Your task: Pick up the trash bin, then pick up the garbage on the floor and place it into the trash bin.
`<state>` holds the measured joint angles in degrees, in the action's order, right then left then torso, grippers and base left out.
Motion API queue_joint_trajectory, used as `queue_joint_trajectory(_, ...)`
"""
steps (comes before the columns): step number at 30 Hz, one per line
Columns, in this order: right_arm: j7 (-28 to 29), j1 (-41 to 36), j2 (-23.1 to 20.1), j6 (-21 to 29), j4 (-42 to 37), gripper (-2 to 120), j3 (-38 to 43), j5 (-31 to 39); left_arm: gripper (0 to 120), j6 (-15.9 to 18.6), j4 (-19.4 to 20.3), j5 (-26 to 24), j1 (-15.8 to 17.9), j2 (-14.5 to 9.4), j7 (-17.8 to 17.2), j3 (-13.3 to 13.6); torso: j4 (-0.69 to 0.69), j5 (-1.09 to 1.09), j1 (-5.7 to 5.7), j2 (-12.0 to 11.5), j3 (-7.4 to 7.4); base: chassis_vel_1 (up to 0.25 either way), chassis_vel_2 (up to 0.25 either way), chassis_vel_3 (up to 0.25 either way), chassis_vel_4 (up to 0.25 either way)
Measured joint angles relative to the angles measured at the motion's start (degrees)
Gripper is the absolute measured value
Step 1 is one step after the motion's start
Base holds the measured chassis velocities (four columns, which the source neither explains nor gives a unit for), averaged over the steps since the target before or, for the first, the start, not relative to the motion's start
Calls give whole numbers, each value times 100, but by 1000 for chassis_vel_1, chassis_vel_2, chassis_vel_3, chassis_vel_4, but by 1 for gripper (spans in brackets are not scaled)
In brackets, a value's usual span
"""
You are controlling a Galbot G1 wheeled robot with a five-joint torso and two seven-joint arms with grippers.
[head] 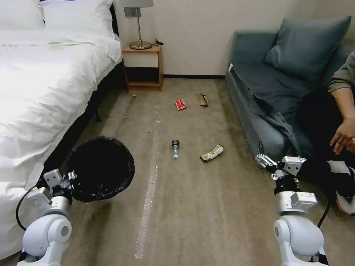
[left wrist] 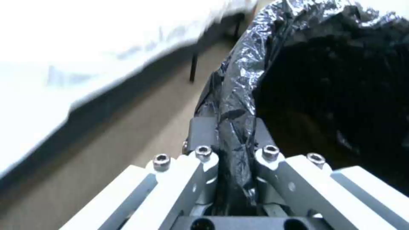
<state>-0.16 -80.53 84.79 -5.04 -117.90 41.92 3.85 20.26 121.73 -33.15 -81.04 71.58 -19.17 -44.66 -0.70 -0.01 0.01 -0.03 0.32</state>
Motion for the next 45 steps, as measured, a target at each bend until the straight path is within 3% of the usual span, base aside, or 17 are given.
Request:
queue_joint_trajectory(2,58,15,31,-222,87,100,-35,-14,5,170,444,260,-34,-12,-249,71,1,0,0,0,0,0,0,0,0)
queue_joint_trajectory(8,27,55,45,-510,194,100,-41,-36,5,243,808,406,-82,-18,-490,61,1,0,0,0,0,0,0,0,0)
queue_joint_trajectory(25,-406,-95,42,-748,154,100,7,-183,5,153,859,436,-195,139,-566,-1,2,0,0,0,0,0,0,0,0)
queue_joint_trajectory(45,-538,-56,63,-756,259,100,13,-166,5,88,700,390,-82,121,-671,36,2,0,0,0,0,0,0,0,0)
